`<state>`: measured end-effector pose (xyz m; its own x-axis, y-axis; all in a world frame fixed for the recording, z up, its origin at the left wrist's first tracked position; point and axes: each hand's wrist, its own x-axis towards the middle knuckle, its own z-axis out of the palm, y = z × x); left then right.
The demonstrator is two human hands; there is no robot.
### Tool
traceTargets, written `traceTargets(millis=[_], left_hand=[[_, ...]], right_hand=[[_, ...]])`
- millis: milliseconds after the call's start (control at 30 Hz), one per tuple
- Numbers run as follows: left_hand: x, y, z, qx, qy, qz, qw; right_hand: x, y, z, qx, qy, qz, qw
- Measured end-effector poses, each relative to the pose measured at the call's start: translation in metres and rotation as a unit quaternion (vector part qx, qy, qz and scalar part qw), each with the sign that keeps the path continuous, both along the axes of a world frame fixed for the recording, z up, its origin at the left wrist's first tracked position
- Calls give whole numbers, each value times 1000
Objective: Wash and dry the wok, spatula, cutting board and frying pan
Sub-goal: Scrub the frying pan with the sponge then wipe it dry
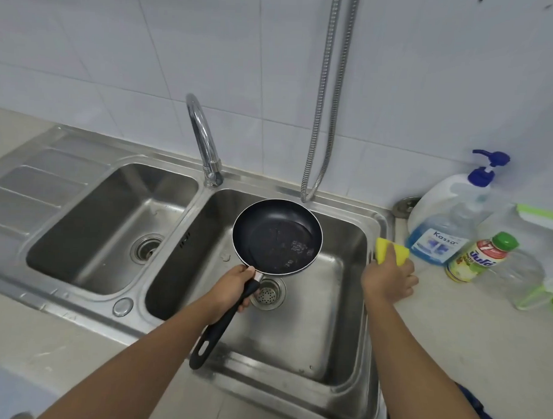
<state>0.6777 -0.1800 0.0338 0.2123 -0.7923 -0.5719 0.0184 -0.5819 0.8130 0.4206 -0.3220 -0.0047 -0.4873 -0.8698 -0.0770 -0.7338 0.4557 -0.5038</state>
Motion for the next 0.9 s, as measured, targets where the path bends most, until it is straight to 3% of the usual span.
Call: traceTargets(millis=[167, 300, 400, 533, 733, 900], left_hand=[[14, 12, -2, -4, -52, -17, 999], [48, 22, 0, -3, -73, -35, 997], [86, 25, 3, -5, -115, -64, 991], [144, 27, 4, 5, -157, -122, 980], [231, 30, 2, 14, -201, -181, 962], [279, 34, 2, 6, -183, -216, 959]], right_hand=[[23, 14, 16, -46, -93, 2, 995], [85, 45, 35, -118, -103, 120, 980], [139, 73, 45, -158, -47, 230, 959], [203, 95, 46, -84, 55, 346, 933], [278, 108, 39, 1, 125, 417, 900], [336, 114, 31, 63, 111, 466, 876]])
